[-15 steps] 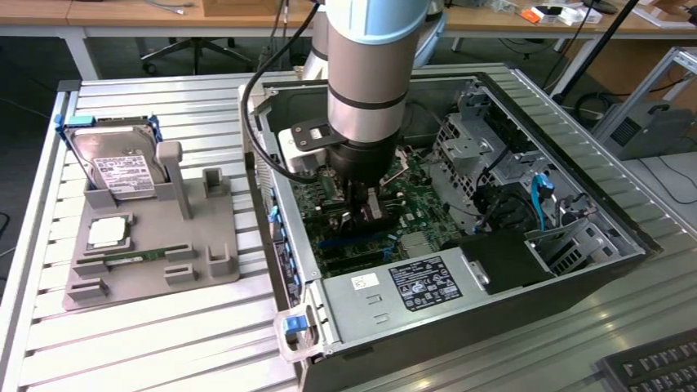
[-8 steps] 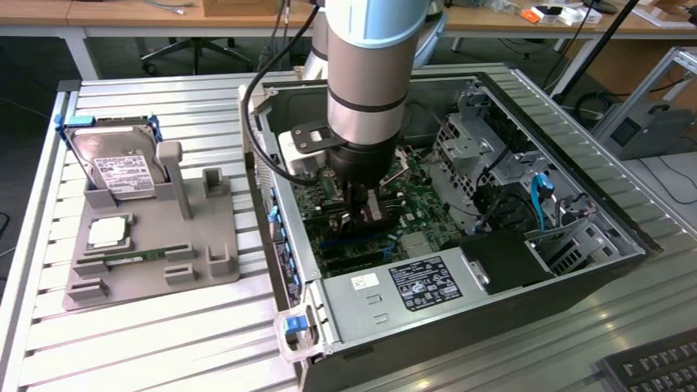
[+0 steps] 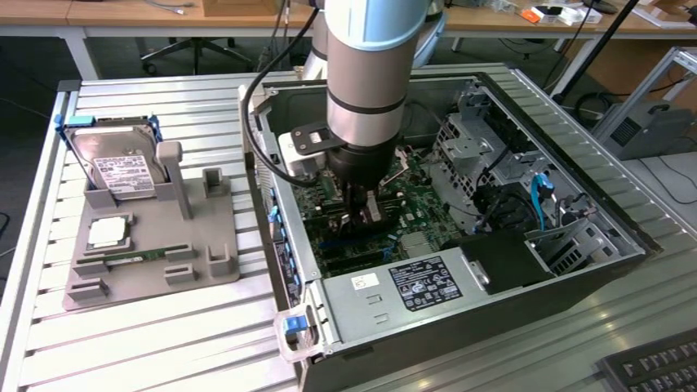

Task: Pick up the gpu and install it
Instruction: 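Insert the gpu into the slot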

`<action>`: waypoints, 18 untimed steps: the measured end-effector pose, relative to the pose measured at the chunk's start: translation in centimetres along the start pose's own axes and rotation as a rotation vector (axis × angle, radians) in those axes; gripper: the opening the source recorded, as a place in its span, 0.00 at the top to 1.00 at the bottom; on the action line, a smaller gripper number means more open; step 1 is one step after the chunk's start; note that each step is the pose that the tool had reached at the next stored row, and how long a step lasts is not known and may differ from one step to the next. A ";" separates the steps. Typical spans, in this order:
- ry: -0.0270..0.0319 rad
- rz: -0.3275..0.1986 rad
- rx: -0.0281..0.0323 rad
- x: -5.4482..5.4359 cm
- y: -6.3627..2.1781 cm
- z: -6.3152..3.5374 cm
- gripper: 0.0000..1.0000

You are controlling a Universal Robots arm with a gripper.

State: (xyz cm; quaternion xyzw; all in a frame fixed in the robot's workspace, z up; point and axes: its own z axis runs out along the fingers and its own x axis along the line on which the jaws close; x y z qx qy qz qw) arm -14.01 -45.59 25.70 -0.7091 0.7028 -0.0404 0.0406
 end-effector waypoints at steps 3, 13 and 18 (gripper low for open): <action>0.0001 0.000 0.0000 0.0 0.01 0.12 0.73; -0.0010 0.000 0.0006 0.0 0.04 0.39 0.72; 0.0001 0.000 0.0000 0.0 0.04 0.34 0.66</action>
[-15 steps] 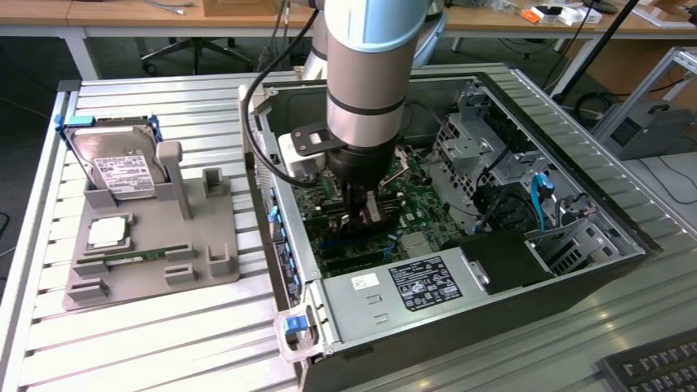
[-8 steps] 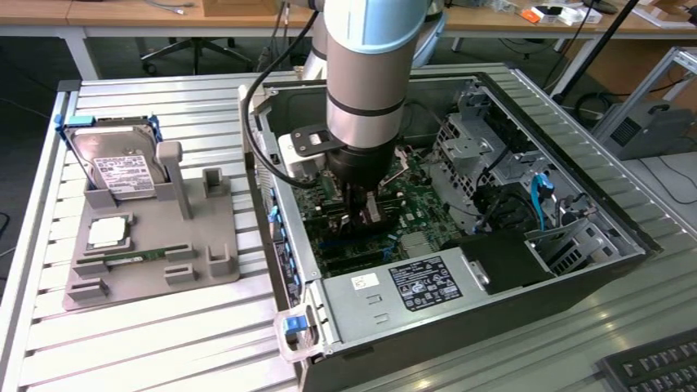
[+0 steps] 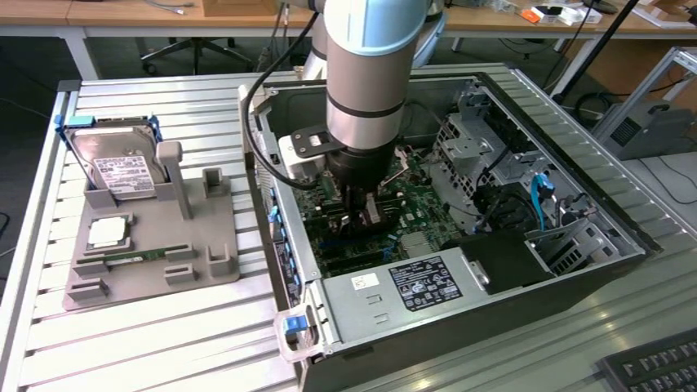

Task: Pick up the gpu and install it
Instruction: 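Insert the gpu into the slot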

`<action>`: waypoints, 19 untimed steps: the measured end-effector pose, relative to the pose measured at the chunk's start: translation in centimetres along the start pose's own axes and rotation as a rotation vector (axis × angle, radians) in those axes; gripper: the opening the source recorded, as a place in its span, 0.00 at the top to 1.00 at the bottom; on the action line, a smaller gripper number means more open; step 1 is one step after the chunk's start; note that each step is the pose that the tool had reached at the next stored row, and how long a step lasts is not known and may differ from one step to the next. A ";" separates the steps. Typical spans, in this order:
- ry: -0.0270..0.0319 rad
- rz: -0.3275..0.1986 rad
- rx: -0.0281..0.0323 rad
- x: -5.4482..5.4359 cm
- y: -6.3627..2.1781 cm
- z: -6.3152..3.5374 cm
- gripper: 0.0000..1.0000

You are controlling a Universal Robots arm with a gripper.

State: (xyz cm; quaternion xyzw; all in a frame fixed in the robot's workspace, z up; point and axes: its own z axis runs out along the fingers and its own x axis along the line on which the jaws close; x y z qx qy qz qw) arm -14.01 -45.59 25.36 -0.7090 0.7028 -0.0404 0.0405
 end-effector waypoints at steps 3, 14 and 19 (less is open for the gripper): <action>0.0014 0.000 0.0010 0.0 -0.03 -0.48 0.66; 0.0042 -0.002 0.0000 -0.8 -0.68 -3.70 0.89; 0.0040 -0.002 -0.0272 -0.6 -3.32 -3.33 0.89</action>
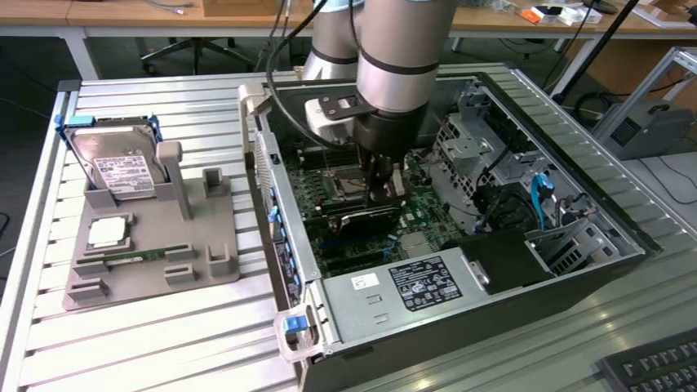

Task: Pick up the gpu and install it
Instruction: 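Insert the gpu into the slot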

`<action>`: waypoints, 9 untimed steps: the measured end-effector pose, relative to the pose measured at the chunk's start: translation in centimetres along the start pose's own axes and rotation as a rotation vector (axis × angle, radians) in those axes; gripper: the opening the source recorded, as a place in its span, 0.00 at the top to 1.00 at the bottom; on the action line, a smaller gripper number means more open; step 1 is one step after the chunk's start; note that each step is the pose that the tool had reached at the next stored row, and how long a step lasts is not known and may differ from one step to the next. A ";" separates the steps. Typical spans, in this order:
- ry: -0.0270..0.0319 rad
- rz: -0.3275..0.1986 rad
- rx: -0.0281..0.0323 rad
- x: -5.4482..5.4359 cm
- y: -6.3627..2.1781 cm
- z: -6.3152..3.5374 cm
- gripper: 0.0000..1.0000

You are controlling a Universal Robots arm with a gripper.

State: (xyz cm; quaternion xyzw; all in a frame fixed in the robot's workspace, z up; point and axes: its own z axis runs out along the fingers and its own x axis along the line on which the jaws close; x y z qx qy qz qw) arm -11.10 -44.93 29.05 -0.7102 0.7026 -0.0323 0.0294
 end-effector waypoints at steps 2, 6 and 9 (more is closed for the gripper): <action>-0.0001 0.000 -0.0108 0.1 -1.16 0.14 0.89; -0.0003 0.000 -0.0311 0.2 -3.49 0.37 0.89; -0.0005 0.000 -0.0333 0.2 -3.69 0.39 0.89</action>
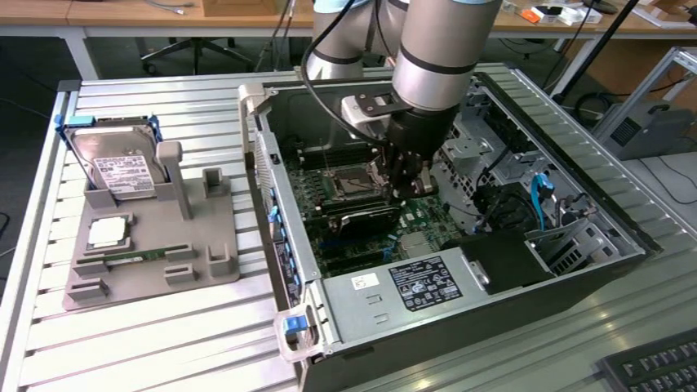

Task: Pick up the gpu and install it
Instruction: 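Insert the gpu into the slot, then press down on the gpu until it lock into place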

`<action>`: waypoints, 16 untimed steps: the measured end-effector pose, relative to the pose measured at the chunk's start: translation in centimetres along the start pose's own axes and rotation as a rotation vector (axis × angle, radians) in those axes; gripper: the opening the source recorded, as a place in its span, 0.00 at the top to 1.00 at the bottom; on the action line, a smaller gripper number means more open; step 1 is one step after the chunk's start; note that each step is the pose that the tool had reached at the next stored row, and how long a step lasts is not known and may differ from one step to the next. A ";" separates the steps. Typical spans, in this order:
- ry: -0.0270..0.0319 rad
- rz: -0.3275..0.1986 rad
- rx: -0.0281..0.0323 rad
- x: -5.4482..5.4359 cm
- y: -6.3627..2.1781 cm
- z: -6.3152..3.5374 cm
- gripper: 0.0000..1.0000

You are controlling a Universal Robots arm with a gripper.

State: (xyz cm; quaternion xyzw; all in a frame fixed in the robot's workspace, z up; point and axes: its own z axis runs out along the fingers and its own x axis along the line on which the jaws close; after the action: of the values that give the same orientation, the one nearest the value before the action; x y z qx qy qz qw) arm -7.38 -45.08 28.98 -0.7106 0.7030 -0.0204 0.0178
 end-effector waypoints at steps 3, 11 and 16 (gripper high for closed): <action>0.0000 0.000 -0.0001 0.0 0.00 0.00 0.89; 0.0001 0.000 0.0000 0.0 1.10 0.01 0.89; 0.0001 0.000 0.0002 -0.1 4.18 0.29 0.89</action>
State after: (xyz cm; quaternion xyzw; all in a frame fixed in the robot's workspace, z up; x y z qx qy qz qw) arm -11.54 -45.03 28.47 -0.7106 0.7030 -0.0205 0.0178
